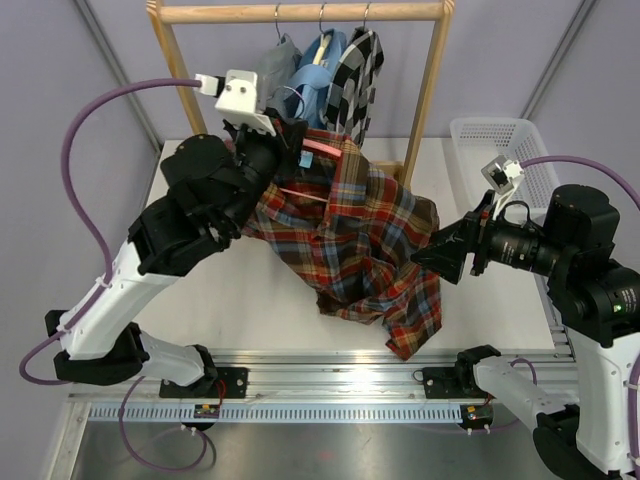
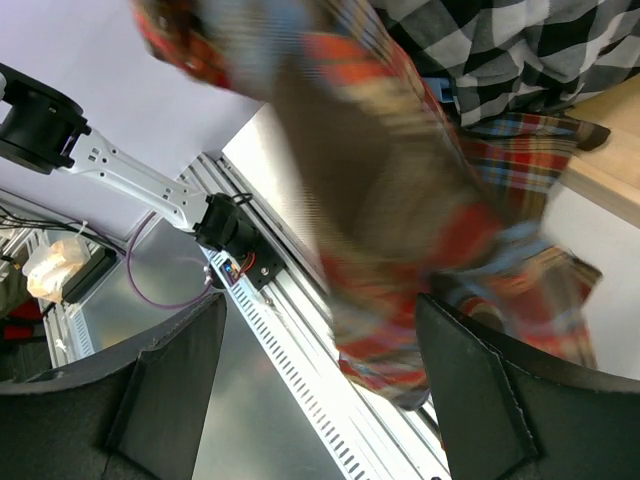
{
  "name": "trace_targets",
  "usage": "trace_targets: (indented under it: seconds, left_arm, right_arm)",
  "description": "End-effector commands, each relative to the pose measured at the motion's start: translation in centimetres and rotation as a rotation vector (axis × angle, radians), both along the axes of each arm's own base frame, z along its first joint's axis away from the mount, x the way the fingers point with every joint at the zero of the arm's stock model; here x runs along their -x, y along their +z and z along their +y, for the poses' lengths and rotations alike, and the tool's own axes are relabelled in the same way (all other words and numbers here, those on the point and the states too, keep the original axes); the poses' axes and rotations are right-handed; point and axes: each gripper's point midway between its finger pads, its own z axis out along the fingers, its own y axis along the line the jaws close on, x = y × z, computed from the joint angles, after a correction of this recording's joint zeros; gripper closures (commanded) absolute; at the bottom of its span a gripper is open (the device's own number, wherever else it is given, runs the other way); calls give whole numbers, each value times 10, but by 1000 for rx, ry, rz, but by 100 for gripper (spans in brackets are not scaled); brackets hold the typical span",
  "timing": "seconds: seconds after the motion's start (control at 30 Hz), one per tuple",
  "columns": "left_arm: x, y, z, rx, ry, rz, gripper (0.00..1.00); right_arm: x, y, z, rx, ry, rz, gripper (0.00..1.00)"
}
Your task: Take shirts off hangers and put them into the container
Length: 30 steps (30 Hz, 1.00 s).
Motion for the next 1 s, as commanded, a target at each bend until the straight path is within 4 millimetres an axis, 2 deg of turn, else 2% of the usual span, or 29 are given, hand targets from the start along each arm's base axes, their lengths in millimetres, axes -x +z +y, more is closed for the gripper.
trace_targets:
  seconds: [0.0,0.13,0.3,0.33,0.4,0.43,0.5,0.53,0.63,0.67,0.73,0.77,0.9,0.97]
  left_arm:
    - [15,56,30,110,7,-121,100]
    - [20,64,33,135,-12,-125,100]
    - [21,56,20,143,-57,-97,100]
    - [20,56,20,145,-54,-99,100]
    - [19,55,18,148,-52,-105,100]
    - [17,56,18,148,-46,-110,100]
    - [14,57,17,151,-33,-117,100]
    - [13,57,16,152,-26,-118,100]
    - [10,57,17,148,-10,-127,100]
    - [11,61,25,156,11,-132,100]
    - [13,66,39,155,47,-150,100]
    - [19,74,54,173,62,-168,100]
    - [31,78,100,139,152,-208,100]
    - [34,73,121,117,208,-199,100]
  right_arm:
    - [-5,3,-1,9,-11,-37,16]
    - [-9,4,-2,8,-22,-41,19]
    - [-15,3,5,-13,2,-22,28]
    - [-16,2,5,-16,4,-21,37]
    - [-18,0,6,-18,8,-15,47]
    - [-18,-1,7,-17,9,-15,57]
    - [-18,-2,7,-17,12,-10,68]
    - [-18,-2,7,-18,12,-13,80]
    - [-19,-4,3,-3,-15,-13,96]
    - [-19,-5,1,6,-28,-18,100]
    - [-23,-10,-6,32,-81,-13,100]
    - [-25,-10,-10,40,-110,-19,100]
    - [-28,-13,-18,51,-177,-28,100]
    - [-32,-14,-28,65,-252,-41,100]
